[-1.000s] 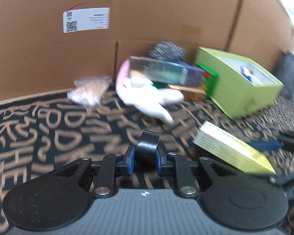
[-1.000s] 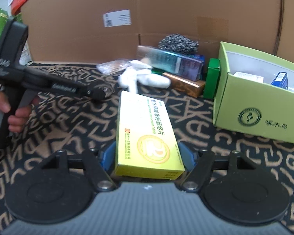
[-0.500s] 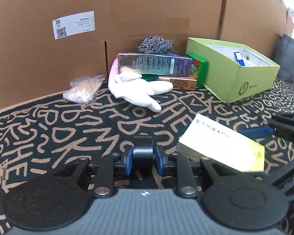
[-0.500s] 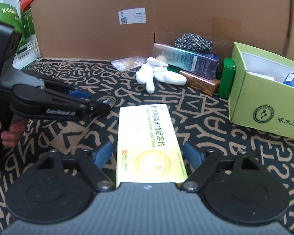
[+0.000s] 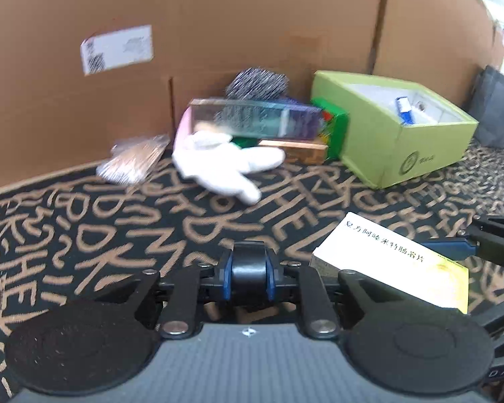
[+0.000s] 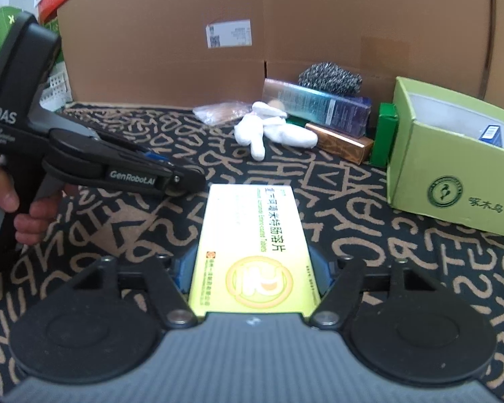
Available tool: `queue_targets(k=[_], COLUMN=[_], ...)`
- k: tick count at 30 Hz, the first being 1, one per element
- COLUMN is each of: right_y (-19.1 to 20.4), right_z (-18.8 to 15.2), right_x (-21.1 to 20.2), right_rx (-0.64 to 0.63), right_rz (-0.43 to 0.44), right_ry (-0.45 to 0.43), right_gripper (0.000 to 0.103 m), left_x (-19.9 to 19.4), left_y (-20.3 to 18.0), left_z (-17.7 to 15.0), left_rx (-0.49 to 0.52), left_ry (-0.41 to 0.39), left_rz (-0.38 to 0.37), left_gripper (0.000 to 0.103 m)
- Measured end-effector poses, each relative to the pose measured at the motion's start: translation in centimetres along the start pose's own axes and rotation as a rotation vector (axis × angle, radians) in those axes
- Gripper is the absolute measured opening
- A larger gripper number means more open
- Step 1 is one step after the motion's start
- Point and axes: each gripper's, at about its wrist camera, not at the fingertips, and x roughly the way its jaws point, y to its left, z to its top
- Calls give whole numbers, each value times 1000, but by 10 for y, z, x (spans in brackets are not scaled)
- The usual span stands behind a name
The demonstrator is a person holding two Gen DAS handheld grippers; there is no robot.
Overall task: Organize objects
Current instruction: 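Lift the yellow box and black roll and carry them toward the green box, then lower the yellow box and black roll into the green box and release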
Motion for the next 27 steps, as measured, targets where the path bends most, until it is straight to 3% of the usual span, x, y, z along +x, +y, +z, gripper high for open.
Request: queue_targets(k=[8, 13, 19, 27], right_y=[-28, -56, -102, -180], right_z=[8, 19, 37, 60], right_x=[-53, -87, -116, -111], right_rx=[62, 87, 97, 185], right_rz=[-32, -101, -245, -437], right_ry=[-130, -225, -315, -336], right_gripper=[66, 66, 66, 66], left_x=[-21, -19, 4, 60], left_y=[-42, -75, -112, -141], left_z=[37, 69, 106, 144], left_rx=[28, 62, 100, 115], left_ry=[-112, -159, -200, -187], left_rz=[-110, -158, -184, -163], left_gripper=[19, 19, 19, 19])
